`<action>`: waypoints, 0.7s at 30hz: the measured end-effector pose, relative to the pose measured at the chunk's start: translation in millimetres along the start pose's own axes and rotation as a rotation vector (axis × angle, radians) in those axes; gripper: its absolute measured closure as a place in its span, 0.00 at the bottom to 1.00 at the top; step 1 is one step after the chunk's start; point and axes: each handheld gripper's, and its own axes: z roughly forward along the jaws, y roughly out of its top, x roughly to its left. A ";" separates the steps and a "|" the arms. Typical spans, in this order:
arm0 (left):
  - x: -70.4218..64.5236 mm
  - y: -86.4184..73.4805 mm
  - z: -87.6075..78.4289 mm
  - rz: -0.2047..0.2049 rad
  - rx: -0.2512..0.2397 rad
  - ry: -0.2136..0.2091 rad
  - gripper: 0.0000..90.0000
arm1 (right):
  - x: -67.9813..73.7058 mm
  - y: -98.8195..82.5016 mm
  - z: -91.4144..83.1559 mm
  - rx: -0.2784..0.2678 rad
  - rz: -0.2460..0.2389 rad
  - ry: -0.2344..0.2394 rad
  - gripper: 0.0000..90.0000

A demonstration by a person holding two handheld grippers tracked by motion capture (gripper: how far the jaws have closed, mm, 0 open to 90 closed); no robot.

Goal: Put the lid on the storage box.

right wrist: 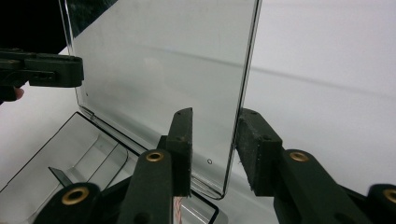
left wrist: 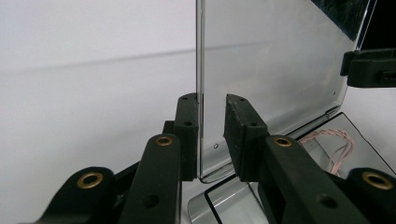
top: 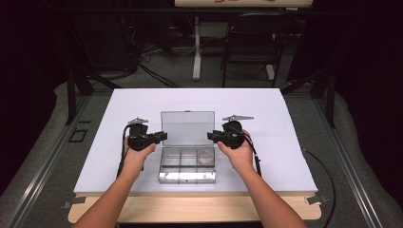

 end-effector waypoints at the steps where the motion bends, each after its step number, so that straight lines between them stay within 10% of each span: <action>1: -0.3 -0.1 -0.4 0.001 -0.001 0.000 0.84 | 0.2 0.1 -0.7 0.001 -0.003 0.002 0.75; 21: -7.4 -3.7 -8.3 0.049 -0.012 -0.007 0.80 | 8.7 -1.8 -9.6 -0.004 -0.065 -0.013 0.78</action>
